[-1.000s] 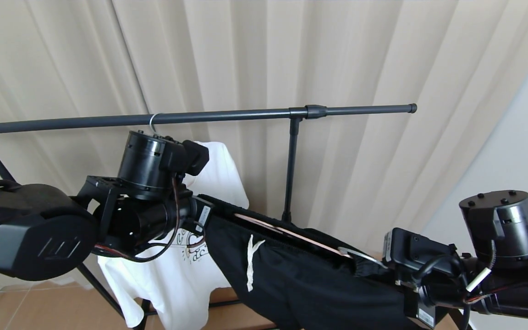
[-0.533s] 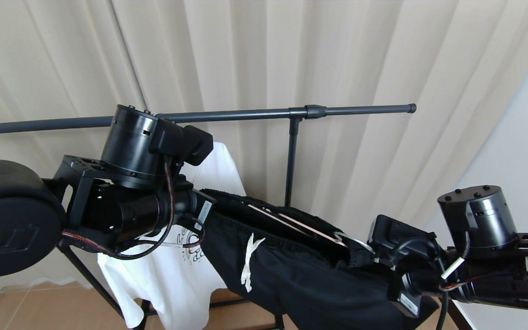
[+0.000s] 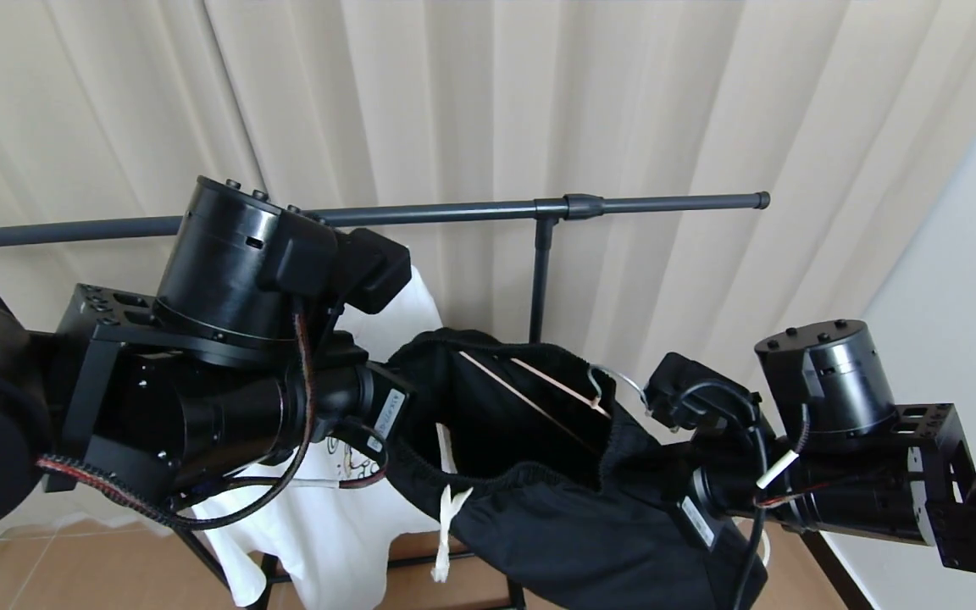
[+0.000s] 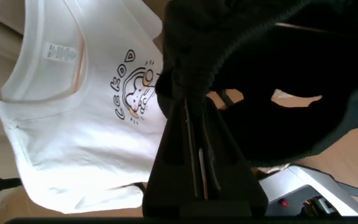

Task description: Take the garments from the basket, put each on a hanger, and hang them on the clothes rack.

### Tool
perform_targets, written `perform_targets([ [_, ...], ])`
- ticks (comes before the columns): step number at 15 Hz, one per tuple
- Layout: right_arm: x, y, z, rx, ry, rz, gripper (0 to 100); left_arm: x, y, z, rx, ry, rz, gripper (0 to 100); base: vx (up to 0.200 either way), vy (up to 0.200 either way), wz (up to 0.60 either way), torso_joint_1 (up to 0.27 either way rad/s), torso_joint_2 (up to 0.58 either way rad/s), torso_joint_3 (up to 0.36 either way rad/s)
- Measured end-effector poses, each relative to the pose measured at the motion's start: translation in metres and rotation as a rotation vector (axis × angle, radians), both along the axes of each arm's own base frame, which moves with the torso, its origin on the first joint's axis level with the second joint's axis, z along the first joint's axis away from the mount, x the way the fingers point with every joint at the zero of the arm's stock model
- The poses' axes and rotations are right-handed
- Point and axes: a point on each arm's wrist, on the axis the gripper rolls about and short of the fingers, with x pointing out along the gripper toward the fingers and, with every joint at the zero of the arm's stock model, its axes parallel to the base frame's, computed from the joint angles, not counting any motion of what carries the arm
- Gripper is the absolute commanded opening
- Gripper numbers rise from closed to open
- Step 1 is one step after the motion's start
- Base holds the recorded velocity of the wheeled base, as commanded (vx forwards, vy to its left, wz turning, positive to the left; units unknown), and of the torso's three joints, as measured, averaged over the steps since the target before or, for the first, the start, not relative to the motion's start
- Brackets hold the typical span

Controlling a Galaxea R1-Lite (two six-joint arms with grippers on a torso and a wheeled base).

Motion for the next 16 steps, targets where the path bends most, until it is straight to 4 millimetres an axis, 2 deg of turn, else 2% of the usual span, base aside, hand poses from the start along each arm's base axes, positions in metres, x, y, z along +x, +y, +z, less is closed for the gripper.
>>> perform_targets([
  [3, 0.002, 0.007, 0.005, 0.043, -0.058, 0.01, 0, -0.007, -0.015, -0.008, -0.022, 0.051, -0.028, 0, 0.0, 0.0, 0.0, 0.0, 0.0, 0.0],
  [7, 0.004, 0.009, -0.002, 0.035, -0.051, 0.011, 0, -0.015, -0.033, -0.007, -0.077, 0.095, -0.092, 0, 0.0, 0.0, 0.0, 0.0, 0.0, 0.0],
  [12, 0.003, 0.008, 0.0, 0.053, -0.059, 0.019, 0, -0.019, -0.037, -0.014, -0.064, 0.114, -0.11, 0, 0.0, 0.0, 0.0, 0.0, 0.0, 0.0],
  [16, 0.002, 0.013, 0.004, 0.171, -0.185, 0.069, 0, -0.026, -0.042, -0.019, -0.052, 0.125, -0.137, 0, 0.0, 0.0, 0.0, 0.0, 0.0, 0.0],
])
